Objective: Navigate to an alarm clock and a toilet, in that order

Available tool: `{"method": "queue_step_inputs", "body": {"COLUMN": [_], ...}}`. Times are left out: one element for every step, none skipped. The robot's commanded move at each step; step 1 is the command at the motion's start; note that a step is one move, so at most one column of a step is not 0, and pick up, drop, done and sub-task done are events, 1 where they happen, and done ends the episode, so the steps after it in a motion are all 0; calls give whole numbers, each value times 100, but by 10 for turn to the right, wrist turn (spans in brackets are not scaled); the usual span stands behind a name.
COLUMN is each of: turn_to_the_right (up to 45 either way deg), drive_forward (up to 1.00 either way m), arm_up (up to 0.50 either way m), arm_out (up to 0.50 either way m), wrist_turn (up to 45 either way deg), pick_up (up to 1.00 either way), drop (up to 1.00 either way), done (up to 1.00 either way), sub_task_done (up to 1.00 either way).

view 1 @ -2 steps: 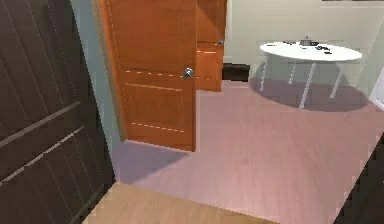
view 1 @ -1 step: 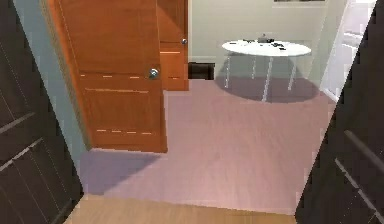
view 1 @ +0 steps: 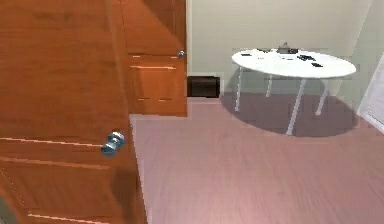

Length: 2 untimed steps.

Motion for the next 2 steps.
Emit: {"method": "queue_step_inputs", "body": {"turn_to_the_right": [30,0], "drive_forward": [0,65], "arm_up": [0,0], "arm_out": [0,0], "wrist_turn": [0,0], "pick_up": [0,0], "drop": [0,0], "done": [0,0], "sub_task_done": [0,0]}}
